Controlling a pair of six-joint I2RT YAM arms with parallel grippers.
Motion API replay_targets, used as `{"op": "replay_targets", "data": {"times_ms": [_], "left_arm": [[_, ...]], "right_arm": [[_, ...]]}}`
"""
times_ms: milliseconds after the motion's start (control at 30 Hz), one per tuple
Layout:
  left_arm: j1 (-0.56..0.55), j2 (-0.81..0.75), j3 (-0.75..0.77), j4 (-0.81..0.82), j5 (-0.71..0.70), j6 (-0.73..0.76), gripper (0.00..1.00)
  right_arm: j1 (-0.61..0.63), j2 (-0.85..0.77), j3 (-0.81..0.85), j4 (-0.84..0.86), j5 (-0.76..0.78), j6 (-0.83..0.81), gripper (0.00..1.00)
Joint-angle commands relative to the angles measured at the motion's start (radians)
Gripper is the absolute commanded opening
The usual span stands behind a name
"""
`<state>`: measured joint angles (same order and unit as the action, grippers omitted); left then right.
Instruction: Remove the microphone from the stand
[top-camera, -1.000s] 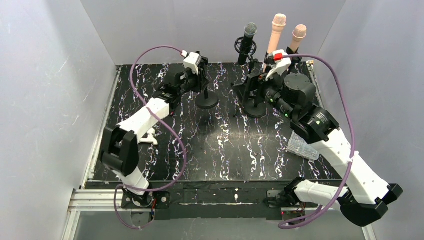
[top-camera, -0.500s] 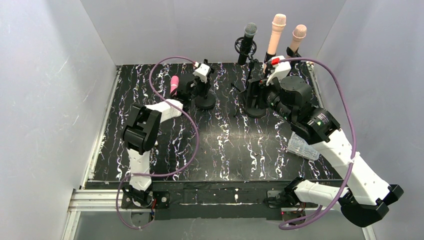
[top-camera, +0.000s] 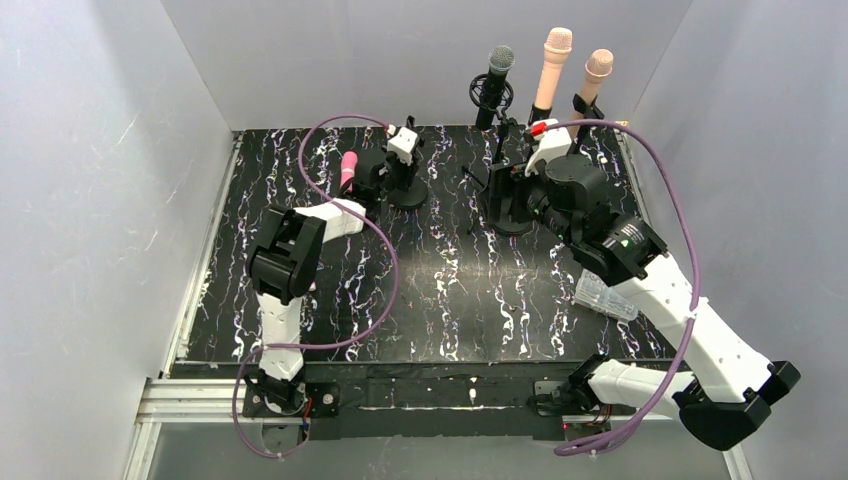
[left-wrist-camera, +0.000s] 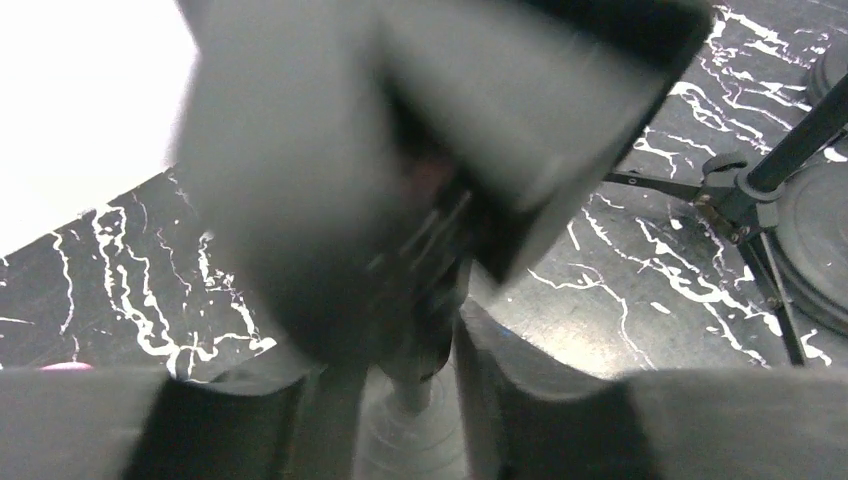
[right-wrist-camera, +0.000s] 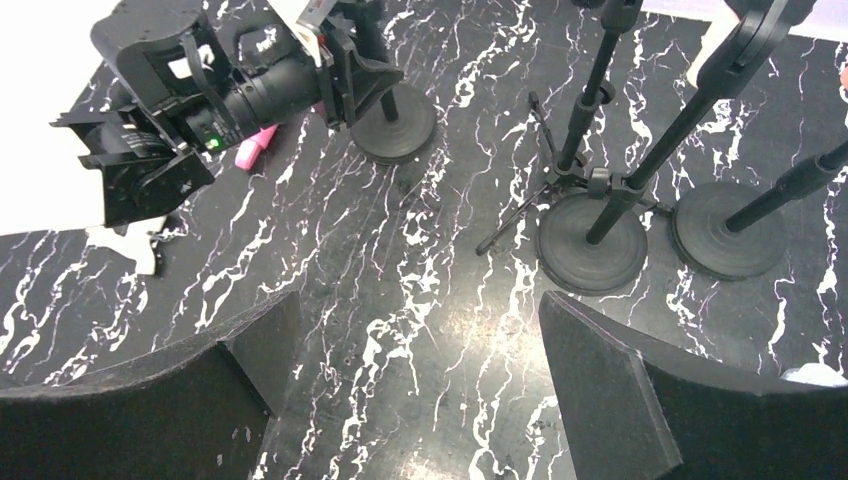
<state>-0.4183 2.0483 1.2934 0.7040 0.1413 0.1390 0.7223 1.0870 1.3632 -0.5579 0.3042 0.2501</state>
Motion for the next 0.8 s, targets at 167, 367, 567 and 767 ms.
{"op": "replay_targets", "data": {"times_ms": [167, 367, 567, 767], "left_arm": [[0.007, -0.073, -0.091, 0.108, 0.002, 0.005, 0.72], [0.007, -0.120, -0.139, 0.120, -0.011, -0.007, 0.98], [0.007, -0.217, -0.204, 0.114, -0.038, -0.048, 0.98], [0.008, -0.325, -0.276, 0.032, -0.087, -0.089, 0.98]], "right_arm": [[0.001, 0.009, -0.013, 0.030, 0.018, -0.007, 0.98], [0.002, 0.023, -0.007, 0.019, 0.038, 0.005, 0.98], [-0.040, 0.091, 0.039, -0.025, 0.050, 0.005, 0.98], [-0.203, 0.149, 0.087, -0.025, -0.079, 0.036, 0.98]]}}
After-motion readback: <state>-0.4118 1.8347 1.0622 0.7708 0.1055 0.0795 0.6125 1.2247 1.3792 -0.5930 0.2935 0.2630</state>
